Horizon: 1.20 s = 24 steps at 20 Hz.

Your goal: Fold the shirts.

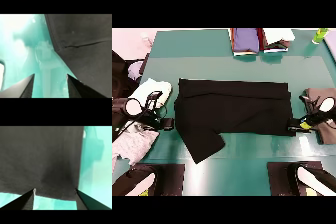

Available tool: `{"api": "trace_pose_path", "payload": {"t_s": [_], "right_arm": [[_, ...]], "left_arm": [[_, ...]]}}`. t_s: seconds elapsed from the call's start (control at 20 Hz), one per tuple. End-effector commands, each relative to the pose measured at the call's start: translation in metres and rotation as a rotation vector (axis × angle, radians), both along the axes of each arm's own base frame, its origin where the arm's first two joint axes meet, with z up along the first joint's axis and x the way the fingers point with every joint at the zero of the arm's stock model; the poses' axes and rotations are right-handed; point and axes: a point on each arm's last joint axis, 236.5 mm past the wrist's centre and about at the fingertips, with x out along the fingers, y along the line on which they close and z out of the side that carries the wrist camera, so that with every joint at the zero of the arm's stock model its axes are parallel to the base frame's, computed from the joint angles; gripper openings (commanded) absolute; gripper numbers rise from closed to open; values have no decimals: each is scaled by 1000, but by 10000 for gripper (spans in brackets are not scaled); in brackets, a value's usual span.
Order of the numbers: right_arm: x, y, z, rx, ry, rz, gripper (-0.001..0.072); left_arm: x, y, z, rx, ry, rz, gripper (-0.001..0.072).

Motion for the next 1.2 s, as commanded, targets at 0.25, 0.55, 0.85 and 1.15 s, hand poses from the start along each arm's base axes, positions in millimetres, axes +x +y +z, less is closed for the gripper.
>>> {"api": "trace_pose_path", "payload": {"t_s": [0.25,0.55,0.85,1.15], "right_arm": [[-3,16,-23,-9,25,23,227],[10,16,-11,-34,-6,69,21],[17,16,-5,-35,-22,69,21],[14,16,-4,-33,-9,70,21]], "left_arm": [[-5,-7,1,-31,7,9,485],[-16,-21,-5,-94,47,16,487],[-30,-52,-33,-239,67,43,488],[-19,-58,-43,-273,25,83,488]]}}
